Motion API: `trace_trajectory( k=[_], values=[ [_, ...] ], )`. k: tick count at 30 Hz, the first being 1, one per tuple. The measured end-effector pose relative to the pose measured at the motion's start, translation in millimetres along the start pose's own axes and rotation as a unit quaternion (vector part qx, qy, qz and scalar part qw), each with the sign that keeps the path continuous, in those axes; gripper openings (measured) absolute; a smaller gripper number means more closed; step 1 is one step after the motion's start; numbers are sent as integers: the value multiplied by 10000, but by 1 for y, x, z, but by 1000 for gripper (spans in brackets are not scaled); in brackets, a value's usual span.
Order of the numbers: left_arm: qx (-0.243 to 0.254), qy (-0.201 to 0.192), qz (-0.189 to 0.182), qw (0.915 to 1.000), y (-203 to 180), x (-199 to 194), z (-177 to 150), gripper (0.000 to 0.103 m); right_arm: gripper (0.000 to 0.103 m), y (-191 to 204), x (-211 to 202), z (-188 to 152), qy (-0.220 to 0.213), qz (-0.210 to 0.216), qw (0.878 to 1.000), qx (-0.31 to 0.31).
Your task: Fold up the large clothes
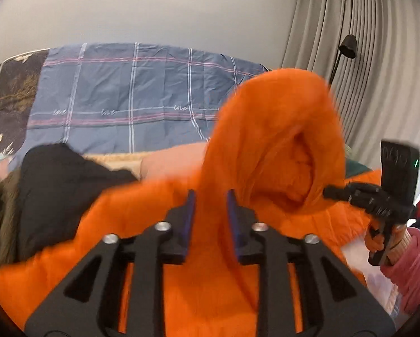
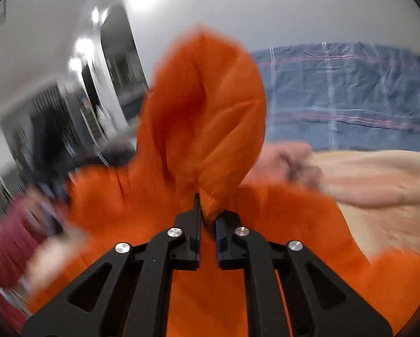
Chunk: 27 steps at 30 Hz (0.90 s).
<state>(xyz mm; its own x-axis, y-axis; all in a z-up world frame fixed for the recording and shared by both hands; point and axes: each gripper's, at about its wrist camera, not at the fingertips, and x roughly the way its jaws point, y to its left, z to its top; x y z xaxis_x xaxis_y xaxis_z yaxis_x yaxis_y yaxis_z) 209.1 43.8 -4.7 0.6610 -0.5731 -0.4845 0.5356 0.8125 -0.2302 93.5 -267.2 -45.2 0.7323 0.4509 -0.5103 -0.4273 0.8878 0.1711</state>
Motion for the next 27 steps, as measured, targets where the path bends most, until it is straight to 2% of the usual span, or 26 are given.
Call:
trace_trajectory(
  k=[2, 5, 7, 9, 11, 12, 14, 16, 18, 20, 21, 22, 24, 25, 27],
  values=[
    [-146, -65, 7, 9999, 3, -21, -14, 42, 11, 6, -5, -26, 306, -257, 9991, -119],
    [-116, -271, 297, 9991, 4, -51, -24, 51, 18, 6, -17, -53, 495, -405, 9979, -79],
    [-153, -350, 457, 9982, 6, -61, -21, 52, 34, -2, -29, -58, 383, -396, 9982, 228],
    [-273, -393, 461, 9978, 5, -67, -17, 52, 36, -14, -36, -54, 184, -435, 9970, 606],
    [-334, -368, 439, 9978, 3, -60, -13, 51, 36, -21, -38, -47, 11, -295, 9945, 1007],
    [-364, -268, 353, 9984, -3, -51, -13, 49, 36, -19, -36, -45, -27, -204, 9932, 1142],
    [-353, 37, 107, 9993, -13, -34, -20, 30, 36, -13, -16, -38, 118, 129, 9894, 1441],
    [-144, 446, -52, 9989, -29, -6, -33, 27, 36, 6, 9, -37, 436, 366, 9894, 1338],
    [198, 830, 82, 9963, -43, 25, -49, 27, 36, 27, 48, -45, 1064, 390, 9883, 1017],
    [425, 1280, 345, 9903, -48, 67, -67, 27, 36, 32, 81, -54, 1555, 8, 9838, 893],
    [436, 1397, 464, 9881, -46, 81, -71, 26, 36, 29, 94, -56, 1681, -162, 9816, 892],
    [366, 1510, 635, 9858, -40, 102, -74, 26, 36, 17, 115, -55, 1747, -529, 9791, 898],
    [181, 1512, 895, 9843, -27, 131, -72, 26, 33, -4, 133, -48, 1613, -962, 9778, 929],
    [20, 1462, 977, 9844, -16, 146, -69, 21, 32, -18, 144, -42, 1534, -1134, 9764, 1008],
    [-319, 1411, 862, 9857, -4, 158, -65, 20, 32, -32, 151, -37, 1513, -1113, 9738, 1284]
  ],
)
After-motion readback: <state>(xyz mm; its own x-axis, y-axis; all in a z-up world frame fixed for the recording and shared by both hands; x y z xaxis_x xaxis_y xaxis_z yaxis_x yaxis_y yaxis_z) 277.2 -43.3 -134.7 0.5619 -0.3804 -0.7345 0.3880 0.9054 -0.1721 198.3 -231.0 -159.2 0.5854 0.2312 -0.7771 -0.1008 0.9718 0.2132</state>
